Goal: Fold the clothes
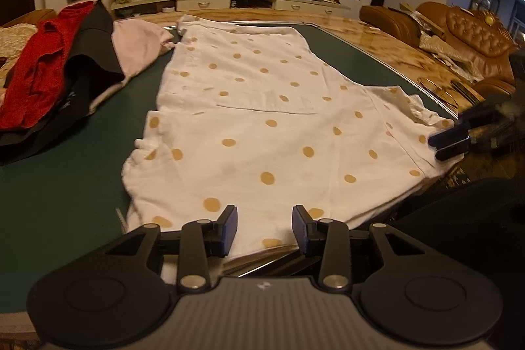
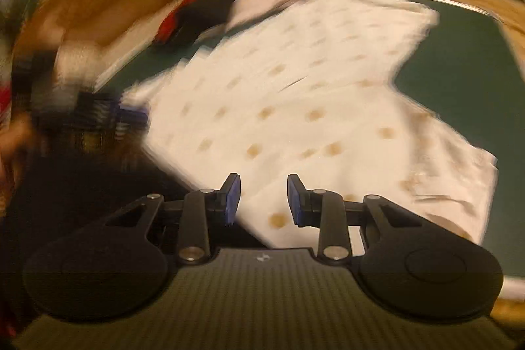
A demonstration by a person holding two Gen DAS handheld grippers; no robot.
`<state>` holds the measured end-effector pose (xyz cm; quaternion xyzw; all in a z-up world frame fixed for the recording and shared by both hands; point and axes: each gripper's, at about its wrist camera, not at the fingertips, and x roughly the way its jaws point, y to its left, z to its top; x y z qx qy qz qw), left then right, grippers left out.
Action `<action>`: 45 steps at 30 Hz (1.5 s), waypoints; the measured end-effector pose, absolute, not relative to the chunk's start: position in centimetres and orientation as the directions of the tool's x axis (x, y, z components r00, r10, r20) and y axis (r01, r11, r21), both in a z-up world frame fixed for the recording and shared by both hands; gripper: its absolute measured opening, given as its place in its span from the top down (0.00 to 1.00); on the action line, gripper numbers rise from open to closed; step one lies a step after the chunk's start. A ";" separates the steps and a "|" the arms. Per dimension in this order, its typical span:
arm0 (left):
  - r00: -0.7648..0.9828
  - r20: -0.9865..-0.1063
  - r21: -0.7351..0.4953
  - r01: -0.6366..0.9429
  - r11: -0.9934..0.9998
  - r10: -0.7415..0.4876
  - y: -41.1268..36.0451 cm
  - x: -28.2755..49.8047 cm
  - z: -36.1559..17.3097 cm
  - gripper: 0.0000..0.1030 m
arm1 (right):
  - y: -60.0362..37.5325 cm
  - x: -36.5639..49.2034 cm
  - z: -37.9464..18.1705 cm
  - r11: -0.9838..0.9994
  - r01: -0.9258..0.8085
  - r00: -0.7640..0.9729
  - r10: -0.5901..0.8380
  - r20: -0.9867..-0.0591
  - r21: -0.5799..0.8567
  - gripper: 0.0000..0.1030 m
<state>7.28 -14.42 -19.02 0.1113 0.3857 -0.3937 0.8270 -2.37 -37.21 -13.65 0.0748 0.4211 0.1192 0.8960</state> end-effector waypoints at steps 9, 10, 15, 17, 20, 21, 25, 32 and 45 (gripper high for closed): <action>0.412 -0.729 -0.117 0.711 0.693 -0.546 -13.5 7.2 -19.4 0.55 | -34.1 -1.6 -14.4 0.951 -0.282 0.555 0.268 -0.788 0.125 0.64; 0.413 -0.729 -0.117 0.710 0.694 -0.546 -13.5 7.2 -19.4 0.55 | -34.4 -1.6 -14.5 0.955 -0.268 0.564 0.261 -0.784 0.126 0.64; 0.410 -0.731 -0.118 0.711 0.693 -0.545 -13.4 7.2 -19.7 0.55 | -39.1 -1.4 -14.9 0.975 -0.072 0.616 0.210 -0.759 0.211 0.64; 0.408 -0.731 -0.123 0.709 0.694 -0.547 -13.4 7.2 -19.8 0.55 | -42.1 -1.3 -15.3 0.968 0.047 0.624 0.163 -0.764 0.245 0.64; 0.408 -0.732 -0.124 0.708 0.695 -0.546 -13.4 7.1 -19.8 0.55 | -46.5 -2.1 -15.6 0.940 0.274 0.643 -0.021 -0.765 0.205 0.64; 0.408 -0.732 -0.123 0.708 0.695 -0.546 -13.4 7.1 -19.9 0.55 | -48.0 -3.0 -15.2 0.903 0.369 0.670 -0.094 -0.737 0.220 0.64; 0.407 -0.733 -0.125 0.707 0.696 -0.545 -13.4 7.2 -19.9 0.55 | -50.7 -6.3 -13.5 0.782 0.557 0.710 -0.274 -0.648 0.280 0.64; 0.409 -0.735 -0.117 0.708 0.696 -0.540 -13.6 7.1 -19.8 0.55 | -46.0 -4.5 -12.9 0.918 0.151 0.761 0.128 -0.636 0.366 0.64; 0.418 -0.732 -0.113 0.704 0.701 -0.538 -13.0 6.7 -19.4 0.55 | -33.8 -1.1 -15.0 0.916 -0.399 0.537 0.275 -0.798 0.047 0.64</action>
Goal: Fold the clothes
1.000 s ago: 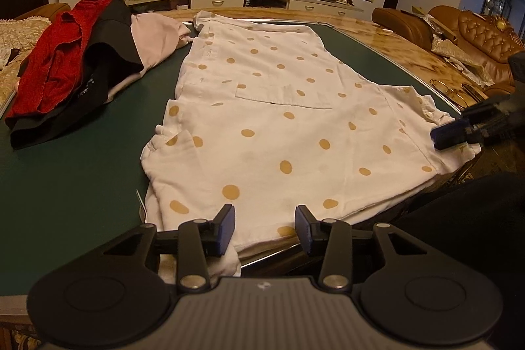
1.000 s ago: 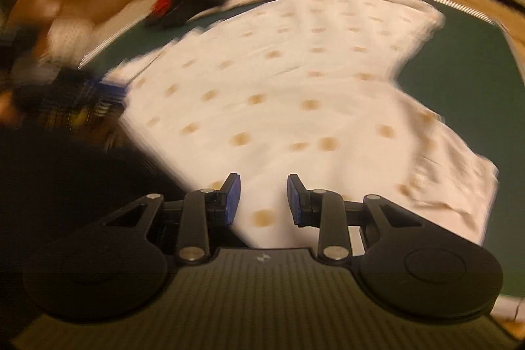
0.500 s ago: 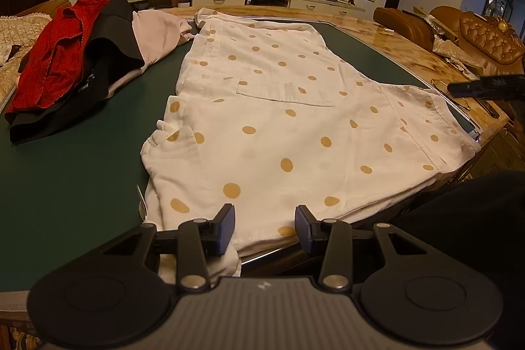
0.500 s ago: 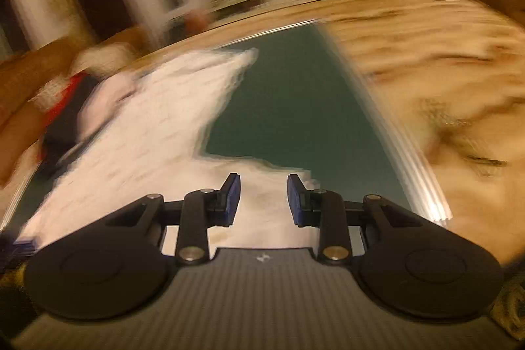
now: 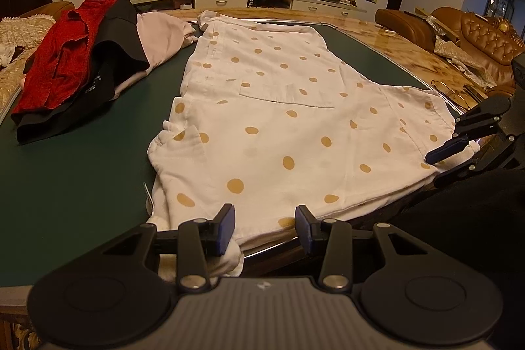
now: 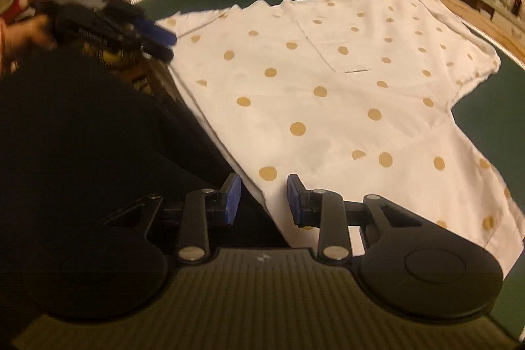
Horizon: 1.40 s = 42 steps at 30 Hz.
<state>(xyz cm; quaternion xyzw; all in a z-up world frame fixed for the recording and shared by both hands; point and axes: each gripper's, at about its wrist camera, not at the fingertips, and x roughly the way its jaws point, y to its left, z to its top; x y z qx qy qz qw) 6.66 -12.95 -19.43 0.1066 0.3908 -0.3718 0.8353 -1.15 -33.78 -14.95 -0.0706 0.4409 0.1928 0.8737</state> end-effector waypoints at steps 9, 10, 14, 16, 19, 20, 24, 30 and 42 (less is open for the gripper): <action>0.399 -0.737 -0.093 0.740 0.666 -0.546 -13.2 6.1 -19.1 0.45 | -34.2 -0.9 -14.9 0.921 -0.389 0.558 0.253 -0.791 0.020 0.86; 0.398 -0.739 -0.084 0.746 0.661 -0.544 -13.3 6.0 -19.1 0.45 | -34.2 -0.9 -14.9 0.921 -0.390 0.559 0.253 -0.790 0.020 0.89; 0.399 -0.745 -0.049 0.766 0.641 -0.534 -14.0 5.7 -19.3 0.47 | -34.1 -0.9 -14.6 0.920 -0.391 0.568 0.251 -0.784 0.011 0.96; 0.399 -0.748 -0.038 0.772 0.634 -0.531 -14.3 5.6 -19.4 0.47 | -34.0 -1.0 -14.3 0.922 -0.387 0.576 0.248 -0.779 0.007 0.96; 0.401 -0.749 -0.029 0.776 0.630 -0.528 -14.5 5.5 -19.4 0.52 | -34.1 -1.2 -14.0 0.921 -0.388 0.575 0.265 -0.774 0.026 0.97; 0.400 -0.750 -0.028 0.777 0.629 -0.527 -14.5 5.5 -19.5 0.53 | -34.1 -1.3 -13.9 0.919 -0.393 0.569 0.273 -0.776 0.035 0.97; 0.396 -0.745 -0.046 0.772 0.634 -0.536 -14.2 5.5 -19.4 0.53 | -34.2 -1.7 -14.1 0.906 -0.419 0.525 0.293 -0.799 0.058 0.97; 0.390 -0.727 -0.094 0.759 0.644 -0.565 -13.6 6.0 -18.8 0.53 | -34.7 -1.1 -14.8 0.907 -0.411 0.489 0.303 -0.818 0.090 0.95; 0.440 -0.716 -0.046 0.745 0.665 -0.543 -17.2 8.9 -17.5 0.48 | -42.6 1.1 -10.7 0.947 -0.185 0.617 0.321 -0.719 0.264 0.65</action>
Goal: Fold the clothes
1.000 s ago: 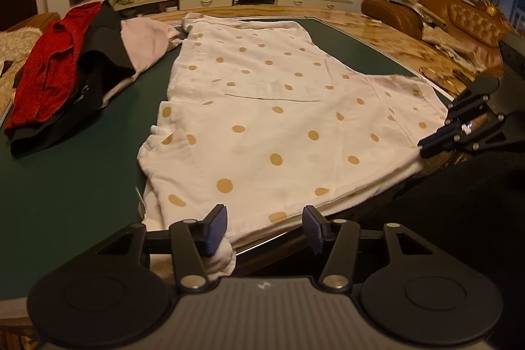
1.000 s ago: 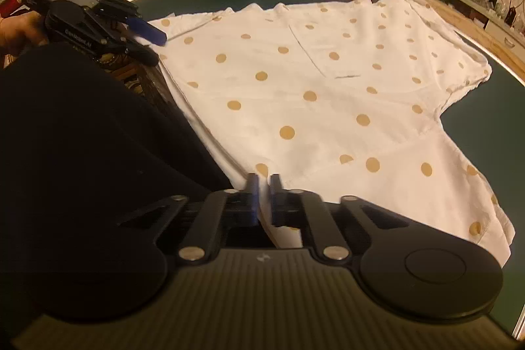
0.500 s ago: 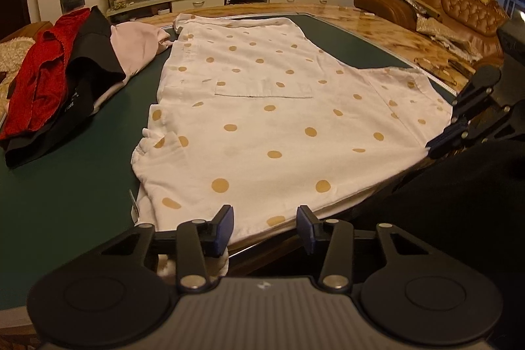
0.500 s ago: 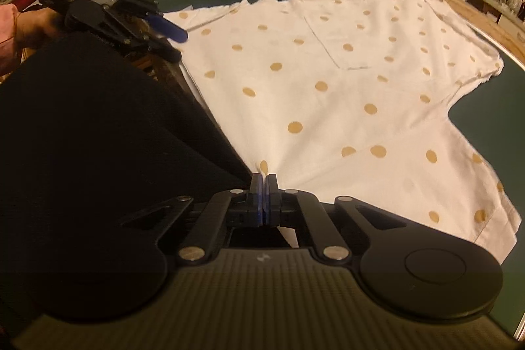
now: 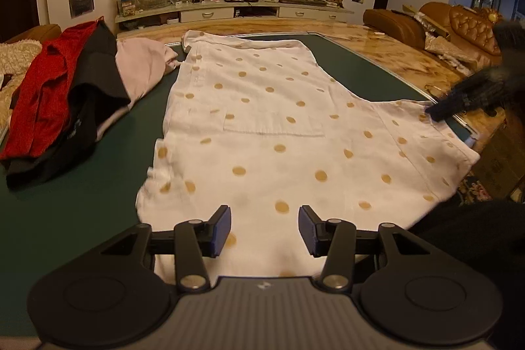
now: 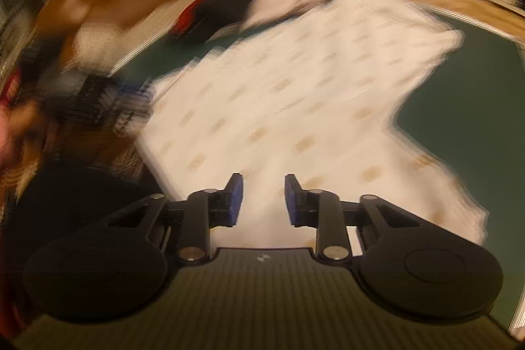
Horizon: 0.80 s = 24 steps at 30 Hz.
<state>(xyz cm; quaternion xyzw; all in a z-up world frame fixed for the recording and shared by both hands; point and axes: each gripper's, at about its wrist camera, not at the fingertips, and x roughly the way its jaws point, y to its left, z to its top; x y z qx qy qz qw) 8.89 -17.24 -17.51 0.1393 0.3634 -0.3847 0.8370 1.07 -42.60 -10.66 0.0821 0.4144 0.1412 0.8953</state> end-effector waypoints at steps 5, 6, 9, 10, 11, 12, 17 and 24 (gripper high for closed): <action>0.433 -0.720 -0.040 0.754 0.656 -0.542 -20.9 11.2 -17.6 0.45 | -49.7 6.2 -9.2 0.962 0.071 0.724 0.133 -0.677 0.265 0.60; 0.434 -0.723 -0.031 0.757 0.653 -0.538 -21.8 11.6 -17.8 0.45 | -51.0 7.8 -9.3 0.957 0.104 0.726 0.114 -0.679 0.272 0.60; 0.427 -0.733 -0.016 0.768 0.641 -0.529 -23.9 12.8 -18.4 0.45 | -53.9 12.7 -9.7 0.939 0.187 0.719 0.069 -0.692 0.288 0.60; 0.419 -0.739 -0.016 0.772 0.635 -0.528 -24.5 13.1 -18.7 0.45 | -54.7 14.7 -9.8 0.942 0.182 0.721 0.067 -0.690 0.281 0.60; 0.411 -0.744 -0.017 0.777 0.629 -0.527 -25.1 13.4 -19.0 0.45 | -55.0 16.5 -9.9 0.949 0.164 0.720 0.071 -0.691 0.268 0.60; 0.405 -0.749 -0.013 0.782 0.624 -0.524 -25.5 13.7 -19.4 0.45 | -55.2 18.4 -9.9 0.956 0.145 0.719 0.075 -0.691 0.255 0.60; 0.392 -0.774 -0.013 0.776 0.630 -0.498 -26.3 14.9 -20.9 0.45 | -53.2 27.1 -10.9 0.986 -0.037 0.687 0.143 -0.713 0.162 0.56; 0.400 -0.767 -0.006 0.778 0.628 -0.503 -25.9 15.0 -21.5 0.45 | -48.6 33.5 -12.6 0.940 -0.340 0.605 0.251 -0.756 0.040 0.56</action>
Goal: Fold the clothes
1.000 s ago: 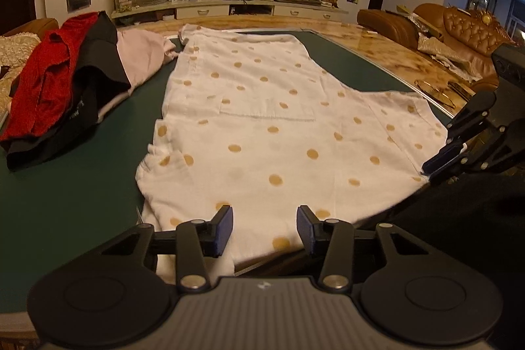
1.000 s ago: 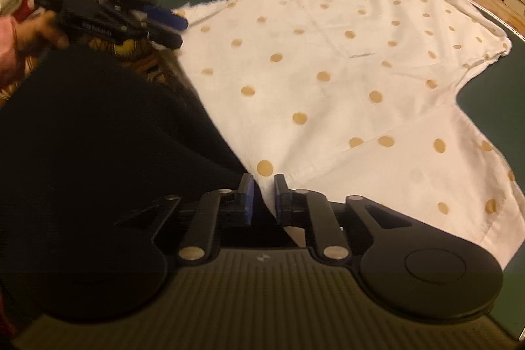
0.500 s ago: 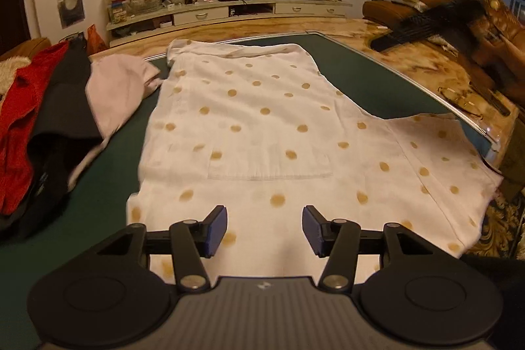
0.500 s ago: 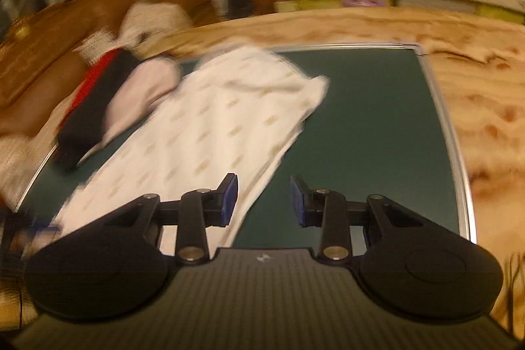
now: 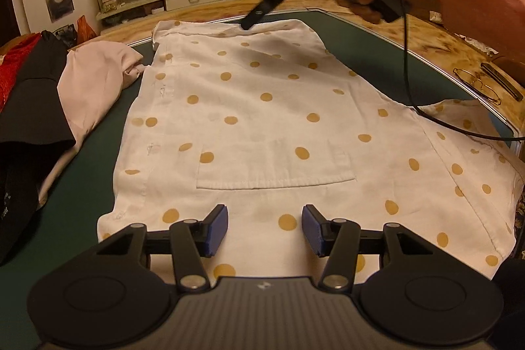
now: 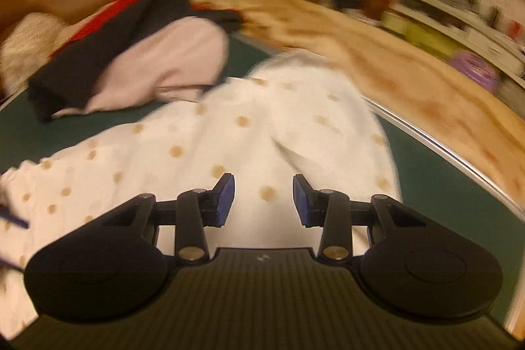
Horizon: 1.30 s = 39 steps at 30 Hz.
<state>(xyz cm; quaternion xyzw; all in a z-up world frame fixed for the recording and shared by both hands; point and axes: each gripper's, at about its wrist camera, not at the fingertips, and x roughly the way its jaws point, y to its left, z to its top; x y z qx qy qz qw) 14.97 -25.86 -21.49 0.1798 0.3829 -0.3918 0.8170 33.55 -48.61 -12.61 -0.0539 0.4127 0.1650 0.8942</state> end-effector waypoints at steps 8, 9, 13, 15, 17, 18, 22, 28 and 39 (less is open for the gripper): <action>0.416 -0.751 0.000 0.776 0.631 -0.513 -25.7 14.8 -21.5 0.45 | -49.6 39.9 -12.6 0.979 -0.186 0.672 0.184 -0.718 0.077 0.56; 0.417 -0.752 -0.001 0.774 0.633 -0.511 -25.8 14.8 -21.5 0.45 | -49.9 40.6 -12.7 0.981 -0.173 0.669 0.184 -0.720 0.089 0.56; 0.418 -0.756 -0.004 0.766 0.642 -0.504 -26.0 14.8 -21.4 0.45 | -49.5 41.2 -13.0 0.963 -0.210 0.645 0.266 -0.717 0.168 0.56; 0.419 -0.757 -0.004 0.764 0.645 -0.501 -26.1 14.8 -21.4 0.45 | -47.7 41.0 -13.3 0.965 -0.251 0.642 0.227 -0.732 0.078 0.56; 0.422 -0.755 -0.004 0.763 0.646 -0.503 -26.1 14.8 -21.4 0.44 | -45.6 41.2 -13.9 0.964 -0.267 0.651 0.175 -0.738 -0.007 0.56; 0.423 -0.753 -0.004 0.763 0.647 -0.503 -26.0 14.7 -21.5 0.44 | -44.9 41.7 -14.2 0.965 -0.260 0.655 0.148 -0.741 -0.037 0.56; 0.427 -0.750 -0.002 0.763 0.646 -0.506 -25.9 14.6 -21.5 0.43 | -43.9 42.9 -14.8 0.976 -0.196 0.674 0.068 -0.736 -0.089 0.56; 0.426 -0.742 -0.010 0.765 0.644 -0.518 -25.7 14.6 -21.6 0.42 | -44.5 42.8 -15.2 0.973 -0.196 0.678 0.048 -0.733 -0.118 0.98; 0.434 -0.734 -0.006 0.764 0.645 -0.522 -25.7 14.4 -21.8 0.41 | -44.8 34.5 -11.4 0.813 -0.566 0.445 0.437 -0.782 0.133 0.59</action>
